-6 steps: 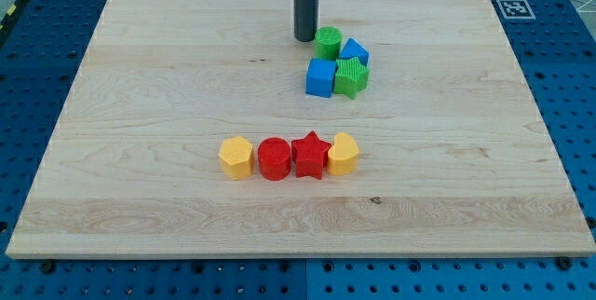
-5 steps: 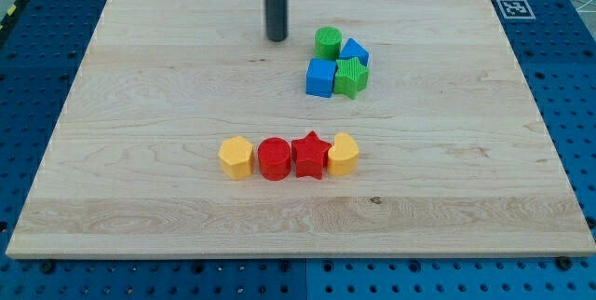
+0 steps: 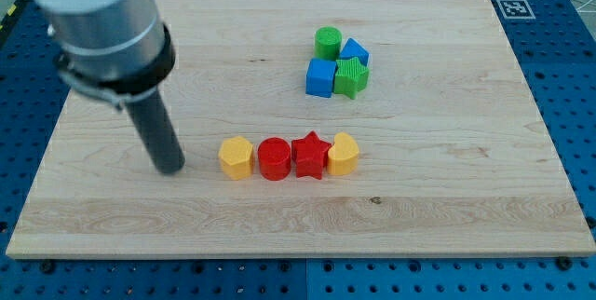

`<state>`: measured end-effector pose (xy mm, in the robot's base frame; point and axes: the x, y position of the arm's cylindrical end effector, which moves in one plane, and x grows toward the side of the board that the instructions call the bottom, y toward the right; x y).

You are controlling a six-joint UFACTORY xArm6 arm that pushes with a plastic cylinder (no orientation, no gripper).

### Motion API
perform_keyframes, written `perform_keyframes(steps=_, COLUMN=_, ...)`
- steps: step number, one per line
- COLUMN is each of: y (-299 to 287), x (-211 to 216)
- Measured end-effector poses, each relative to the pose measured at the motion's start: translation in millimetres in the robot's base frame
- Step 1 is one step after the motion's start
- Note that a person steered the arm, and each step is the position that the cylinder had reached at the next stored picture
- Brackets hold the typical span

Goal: Move the yellow hexagon to the center

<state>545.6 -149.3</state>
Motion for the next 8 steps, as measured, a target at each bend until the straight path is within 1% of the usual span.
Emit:
perform_keyframes(steps=1, y=26, x=31)
perform_keyframes(steps=2, y=55, x=25)
perform_keyframes(steps=3, y=69, x=-2)
perform_keyframes(steps=4, y=74, x=-19)
perform_keyframes(steps=6, y=77, x=-48)
perform_keyframes(steps=8, y=81, x=-91)
